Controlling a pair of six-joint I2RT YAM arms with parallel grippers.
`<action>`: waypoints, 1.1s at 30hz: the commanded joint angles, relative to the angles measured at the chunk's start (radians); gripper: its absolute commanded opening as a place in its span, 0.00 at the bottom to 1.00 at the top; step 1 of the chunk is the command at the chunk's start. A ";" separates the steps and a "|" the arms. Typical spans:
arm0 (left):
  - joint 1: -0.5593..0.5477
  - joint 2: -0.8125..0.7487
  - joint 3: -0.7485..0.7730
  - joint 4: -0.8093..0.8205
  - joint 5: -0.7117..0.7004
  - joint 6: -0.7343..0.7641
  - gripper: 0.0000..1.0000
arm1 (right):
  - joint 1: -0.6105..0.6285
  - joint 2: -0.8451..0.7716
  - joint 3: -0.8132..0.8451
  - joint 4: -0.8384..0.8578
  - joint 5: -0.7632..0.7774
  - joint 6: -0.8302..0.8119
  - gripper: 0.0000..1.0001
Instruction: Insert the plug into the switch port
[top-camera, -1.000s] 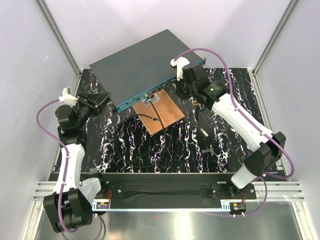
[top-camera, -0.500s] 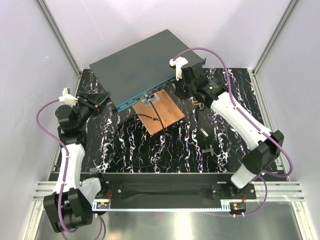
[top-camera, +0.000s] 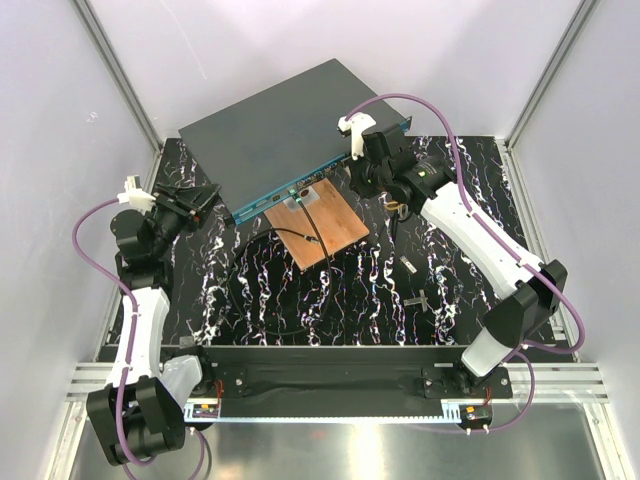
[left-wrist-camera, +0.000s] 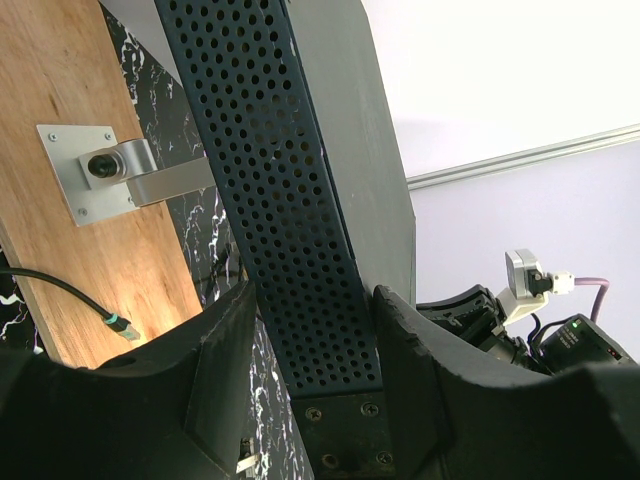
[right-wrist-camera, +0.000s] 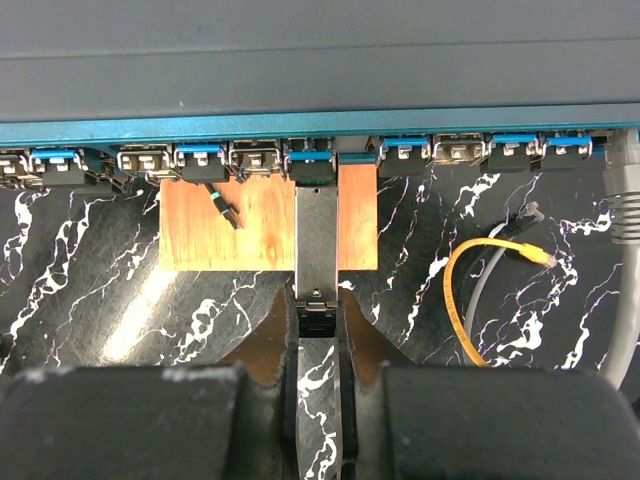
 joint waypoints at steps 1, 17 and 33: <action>-0.006 -0.004 -0.001 0.080 0.014 0.020 0.46 | 0.011 -0.022 0.032 0.082 -0.033 -0.020 0.00; -0.006 -0.001 0.004 0.083 0.010 0.019 0.46 | 0.013 -0.055 0.005 0.071 -0.059 -0.023 0.00; -0.007 0.001 0.006 0.081 0.014 0.017 0.47 | 0.014 -0.007 -0.007 0.061 -0.062 -0.045 0.00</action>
